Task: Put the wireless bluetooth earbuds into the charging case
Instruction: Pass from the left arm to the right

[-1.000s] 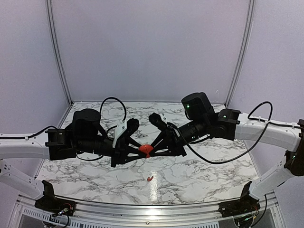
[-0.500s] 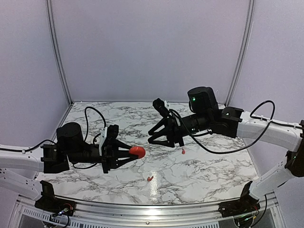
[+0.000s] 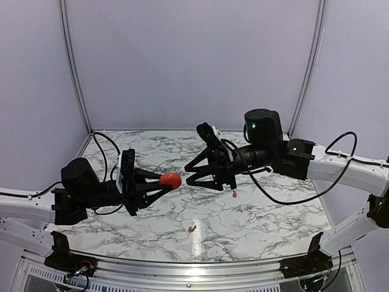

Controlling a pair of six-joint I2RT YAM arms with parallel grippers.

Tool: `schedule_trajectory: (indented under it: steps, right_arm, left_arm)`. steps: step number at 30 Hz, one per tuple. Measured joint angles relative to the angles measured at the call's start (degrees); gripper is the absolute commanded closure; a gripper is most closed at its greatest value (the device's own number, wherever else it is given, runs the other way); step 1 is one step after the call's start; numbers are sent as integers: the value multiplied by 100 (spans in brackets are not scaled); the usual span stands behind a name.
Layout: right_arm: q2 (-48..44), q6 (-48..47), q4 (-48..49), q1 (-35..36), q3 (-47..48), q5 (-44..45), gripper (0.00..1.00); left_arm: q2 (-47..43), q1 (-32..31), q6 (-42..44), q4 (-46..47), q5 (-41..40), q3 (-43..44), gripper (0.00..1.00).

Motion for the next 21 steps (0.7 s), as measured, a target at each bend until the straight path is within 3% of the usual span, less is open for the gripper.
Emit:
schedule_trajectory:
  steps: [13, 21]
  right_arm:
    - [236, 98, 387, 181, 7, -116, 58]
    - [334, 162, 492, 254, 48, -190, 70]
  left_arm:
    - [70, 0, -61, 90, -46, 0, 100]
    - [70, 0, -85, 98, -107, 0, 100]
